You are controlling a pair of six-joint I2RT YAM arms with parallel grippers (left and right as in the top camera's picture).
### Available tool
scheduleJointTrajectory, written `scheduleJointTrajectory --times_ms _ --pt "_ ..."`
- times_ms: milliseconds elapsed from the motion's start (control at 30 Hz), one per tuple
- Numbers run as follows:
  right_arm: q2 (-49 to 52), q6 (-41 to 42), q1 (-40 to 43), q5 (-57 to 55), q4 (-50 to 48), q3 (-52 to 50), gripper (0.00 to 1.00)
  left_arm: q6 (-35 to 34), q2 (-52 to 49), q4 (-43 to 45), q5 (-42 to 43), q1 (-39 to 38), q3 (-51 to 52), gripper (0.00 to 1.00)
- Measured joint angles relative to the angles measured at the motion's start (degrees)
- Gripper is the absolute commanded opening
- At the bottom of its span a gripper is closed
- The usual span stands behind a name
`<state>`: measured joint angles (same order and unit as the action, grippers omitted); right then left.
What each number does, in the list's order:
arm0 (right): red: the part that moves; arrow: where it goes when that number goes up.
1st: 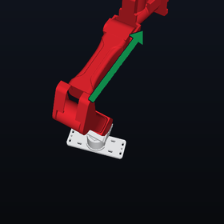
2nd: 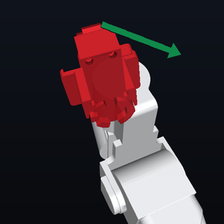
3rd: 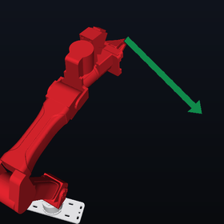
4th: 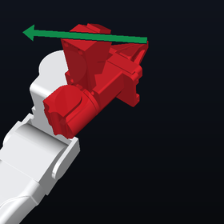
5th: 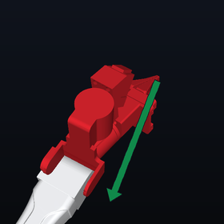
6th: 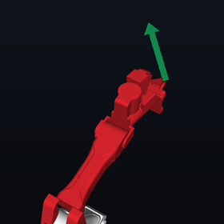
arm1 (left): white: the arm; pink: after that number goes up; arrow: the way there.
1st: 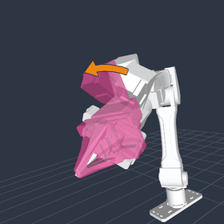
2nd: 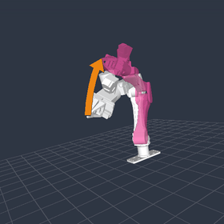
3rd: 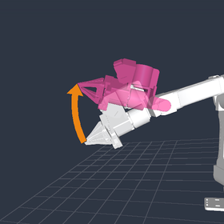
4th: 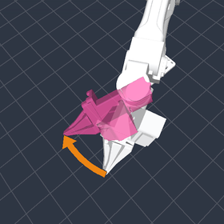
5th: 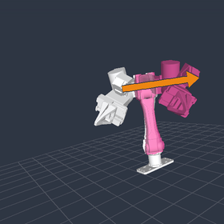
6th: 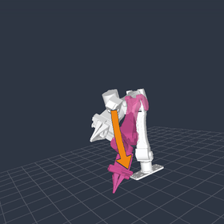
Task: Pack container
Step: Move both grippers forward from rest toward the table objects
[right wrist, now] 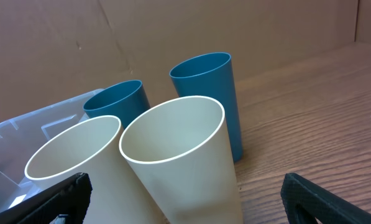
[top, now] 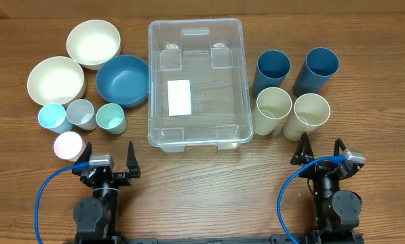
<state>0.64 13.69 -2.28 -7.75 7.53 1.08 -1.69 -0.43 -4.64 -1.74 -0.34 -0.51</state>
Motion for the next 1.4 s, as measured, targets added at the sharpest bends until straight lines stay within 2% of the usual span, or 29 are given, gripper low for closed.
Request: scheduleJointTrajectory --times_ms 33,133,167,1400 --pt "0.0 0.0 0.0 0.0 0.0 0.0 1.0 0.0 0.0 0.0 0.0 0.0 0.0 1.0" --pt "-0.2 0.0 -1.2 -0.3 31.1 9.2 1.0 -1.4 -0.2 0.2 0.0 -9.4 0.0 1.0" --pt "0.1 0.0 -1.2 -0.6 34.2 9.4 1.0 -1.8 -0.2 0.2 0.0 -11.0 0.0 1.0" --pt "0.0 0.0 -1.2 -1.2 34.6 9.4 1.0 -2.6 -0.2 0.2 0.0 -11.1 0.0 1.0"
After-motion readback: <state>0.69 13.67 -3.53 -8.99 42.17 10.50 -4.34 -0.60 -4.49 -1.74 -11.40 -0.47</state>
